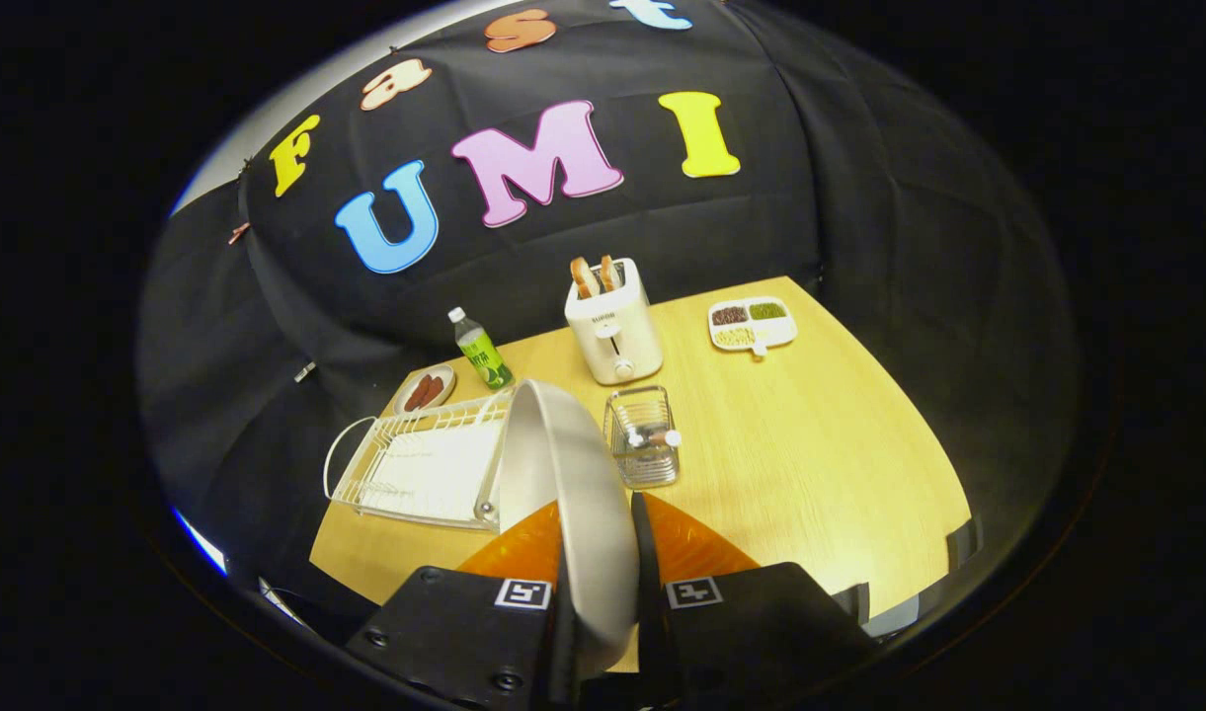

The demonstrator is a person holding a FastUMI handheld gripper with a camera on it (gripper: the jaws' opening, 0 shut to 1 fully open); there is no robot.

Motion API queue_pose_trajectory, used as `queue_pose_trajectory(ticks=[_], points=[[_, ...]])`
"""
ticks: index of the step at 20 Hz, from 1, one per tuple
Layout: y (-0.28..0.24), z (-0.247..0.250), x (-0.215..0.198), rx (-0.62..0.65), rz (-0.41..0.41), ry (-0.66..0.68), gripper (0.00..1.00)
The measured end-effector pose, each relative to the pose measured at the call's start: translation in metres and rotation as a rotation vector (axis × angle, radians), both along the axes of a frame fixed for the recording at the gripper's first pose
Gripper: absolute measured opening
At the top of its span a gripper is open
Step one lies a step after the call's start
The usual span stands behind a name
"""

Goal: Take the plate from the dish rack, then take the spoon from the basket and place it into the plate.

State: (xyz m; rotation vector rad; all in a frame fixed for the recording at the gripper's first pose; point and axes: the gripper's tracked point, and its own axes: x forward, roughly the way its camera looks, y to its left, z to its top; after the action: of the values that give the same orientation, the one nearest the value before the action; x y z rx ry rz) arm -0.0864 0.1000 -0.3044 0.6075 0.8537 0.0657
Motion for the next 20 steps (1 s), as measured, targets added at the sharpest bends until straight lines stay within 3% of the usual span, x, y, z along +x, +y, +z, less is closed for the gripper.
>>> queue_pose_trajectory(ticks=[10,20], points=[[0.045,-0.081,-0.026,0.213,0.043,0.146,0.28],[0.059,-0.124,-0.025,0.198,0.04,0.217,0.3]])
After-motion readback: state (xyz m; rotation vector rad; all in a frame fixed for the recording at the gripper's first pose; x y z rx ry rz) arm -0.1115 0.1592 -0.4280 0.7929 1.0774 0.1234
